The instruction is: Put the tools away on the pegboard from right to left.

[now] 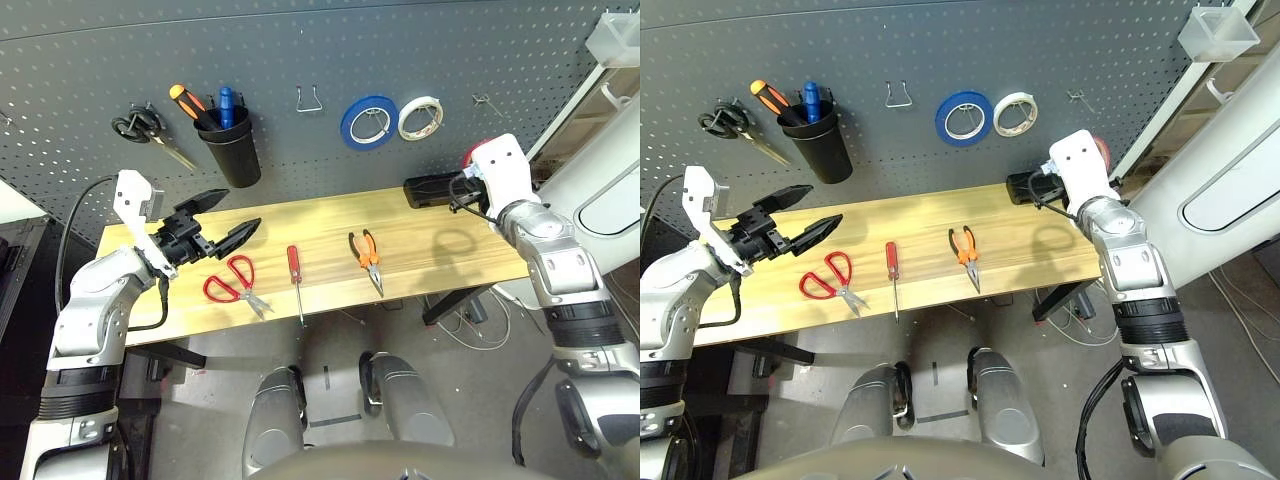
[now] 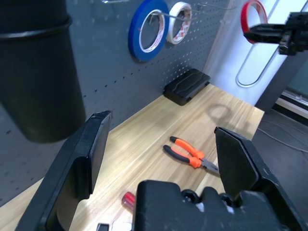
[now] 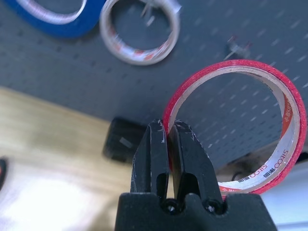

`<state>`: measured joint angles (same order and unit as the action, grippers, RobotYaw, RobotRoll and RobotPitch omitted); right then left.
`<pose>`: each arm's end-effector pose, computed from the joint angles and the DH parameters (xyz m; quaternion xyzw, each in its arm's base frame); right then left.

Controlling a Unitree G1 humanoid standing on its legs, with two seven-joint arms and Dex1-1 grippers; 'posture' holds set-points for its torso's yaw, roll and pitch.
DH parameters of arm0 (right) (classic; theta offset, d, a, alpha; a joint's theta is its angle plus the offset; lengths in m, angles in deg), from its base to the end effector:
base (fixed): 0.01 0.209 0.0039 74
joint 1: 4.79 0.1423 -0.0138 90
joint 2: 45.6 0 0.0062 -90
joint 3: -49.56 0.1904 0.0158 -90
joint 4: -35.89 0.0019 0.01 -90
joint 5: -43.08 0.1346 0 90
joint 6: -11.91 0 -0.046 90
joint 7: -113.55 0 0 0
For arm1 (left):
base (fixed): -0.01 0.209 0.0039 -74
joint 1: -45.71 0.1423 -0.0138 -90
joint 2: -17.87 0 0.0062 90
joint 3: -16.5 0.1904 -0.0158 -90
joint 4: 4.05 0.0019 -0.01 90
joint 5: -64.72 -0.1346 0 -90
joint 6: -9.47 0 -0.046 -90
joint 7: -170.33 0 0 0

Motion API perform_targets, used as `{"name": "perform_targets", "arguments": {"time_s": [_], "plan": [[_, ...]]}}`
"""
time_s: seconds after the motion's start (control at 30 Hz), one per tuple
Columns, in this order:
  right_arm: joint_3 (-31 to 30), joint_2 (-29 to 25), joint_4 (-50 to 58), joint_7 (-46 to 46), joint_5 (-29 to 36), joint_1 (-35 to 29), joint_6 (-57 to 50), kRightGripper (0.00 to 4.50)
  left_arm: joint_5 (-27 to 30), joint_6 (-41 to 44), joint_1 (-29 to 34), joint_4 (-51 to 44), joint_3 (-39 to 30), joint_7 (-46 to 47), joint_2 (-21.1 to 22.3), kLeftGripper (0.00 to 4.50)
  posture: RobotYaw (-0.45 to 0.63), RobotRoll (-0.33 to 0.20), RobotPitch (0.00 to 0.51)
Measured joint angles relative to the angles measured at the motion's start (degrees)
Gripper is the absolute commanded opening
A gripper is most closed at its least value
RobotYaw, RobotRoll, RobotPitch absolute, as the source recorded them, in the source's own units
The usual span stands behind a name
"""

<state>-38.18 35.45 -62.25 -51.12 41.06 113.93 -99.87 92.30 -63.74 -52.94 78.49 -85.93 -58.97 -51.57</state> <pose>0.2886 -0.2240 0.1382 -0.2105 0.0291 0.0683 0.9748 0.2202 0.2800 0.1393 0.0813 -0.0071 -0.3665 0.9268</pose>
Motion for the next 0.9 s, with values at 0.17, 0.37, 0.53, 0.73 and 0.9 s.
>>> {"name": "perform_targets", "arguments": {"time_s": [0.17,0.37,0.53,0.73,0.9], "plan": [[3.0,-0.5,-8.9,-2.6,0.3,5.7,6.3,0.01,0.2,1.7,-0.4,-1.6,0.1,0.9,0.0,4.50,-0.06,0.000,0.088],[3.4,-1.1,-26.8,-1.4,0.3,15.5,15.1,0.01,0.4,2.7,-0.1,-3.2,0.3,1.2,-0.1,4.50,-0.04,0.000,0.091],[3.3,-1.0,-42.7,1.2,0.5,22.7,19.9,0.01,0.4,2.9,0.1,-3.3,0.5,1.7,-0.3,4.50,-0.03,0.000,0.099],[2.9,-0.2,-55.4,1.8,-0.2,28.2,23.7,0.01,0.4,3.0,0.3,-3.6,0.7,2.0,-0.6,4.50,-0.01,0.000,0.096],[2.9,-0.1,-60.2,0.5,-0.4,30.6,24.0,0.29,0.4,3.0,0.5,-3.7,1.2,2.4,-1.0,4.50,-0.01,0.000,0.095]]}}
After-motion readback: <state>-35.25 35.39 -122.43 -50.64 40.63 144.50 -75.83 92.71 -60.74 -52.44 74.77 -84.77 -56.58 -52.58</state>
